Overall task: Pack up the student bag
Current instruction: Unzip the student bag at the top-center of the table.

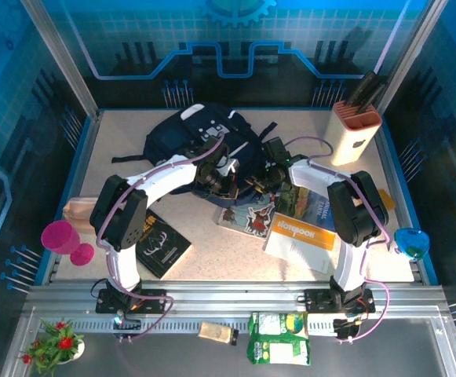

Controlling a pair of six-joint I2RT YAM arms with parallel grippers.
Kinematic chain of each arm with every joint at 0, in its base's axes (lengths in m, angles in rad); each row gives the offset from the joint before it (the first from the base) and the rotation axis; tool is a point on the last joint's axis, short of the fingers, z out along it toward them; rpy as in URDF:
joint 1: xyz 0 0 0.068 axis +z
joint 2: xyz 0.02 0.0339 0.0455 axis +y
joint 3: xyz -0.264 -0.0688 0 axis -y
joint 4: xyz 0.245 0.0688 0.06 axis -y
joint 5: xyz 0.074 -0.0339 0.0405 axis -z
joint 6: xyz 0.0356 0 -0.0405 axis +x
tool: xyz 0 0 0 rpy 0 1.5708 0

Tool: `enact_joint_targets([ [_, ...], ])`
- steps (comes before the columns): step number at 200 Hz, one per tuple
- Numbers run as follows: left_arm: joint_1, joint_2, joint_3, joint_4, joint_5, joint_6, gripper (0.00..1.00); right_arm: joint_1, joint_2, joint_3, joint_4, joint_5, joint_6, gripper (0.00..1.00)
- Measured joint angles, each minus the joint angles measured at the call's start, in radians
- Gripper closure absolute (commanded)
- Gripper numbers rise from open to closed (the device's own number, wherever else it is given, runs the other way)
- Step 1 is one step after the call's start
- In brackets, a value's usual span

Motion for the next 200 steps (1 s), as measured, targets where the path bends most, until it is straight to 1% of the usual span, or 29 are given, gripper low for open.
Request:
enact_joint_targets([
  [11,0.0,0.0,0.0,-0.014,-0.014,0.022,1.0,0.0,0.0,0.004,-0.002,0.004,-0.008,0.83],
  [32,0.0,-0.009,0.0,-0.056,-0.051,0.074,1.0,0.0,0.0,0.017,-0.016,0.017,-0.016,0.85],
  [74,0.013,-0.061,-0.001,-0.163,-0.183,0.185,1.0,-0.002,-0.006,0.05,-0.055,0.052,-0.055,0.87],
  [106,0.066,-0.082,-0.021,-0.222,-0.264,0.225,1.0,-0.008,-0.022,0.056,-0.062,0.074,-0.073,0.87],
  [136,0.147,-0.083,-0.058,-0.241,-0.323,0.221,1.0,-0.016,-0.031,0.066,-0.061,0.083,-0.085,0.87],
  [158,0.202,-0.083,-0.077,-0.235,-0.348,0.191,1.0,-0.016,-0.036,0.069,-0.062,0.086,-0.092,0.87],
  [186,0.241,-0.08,-0.083,-0.206,-0.381,0.149,1.0,-0.016,-0.037,0.08,-0.068,0.086,-0.096,0.87],
  [200,0.253,-0.068,-0.082,-0.194,-0.407,0.138,0.97,-0.016,-0.037,0.084,-0.068,0.087,-0.098,0.87],
])
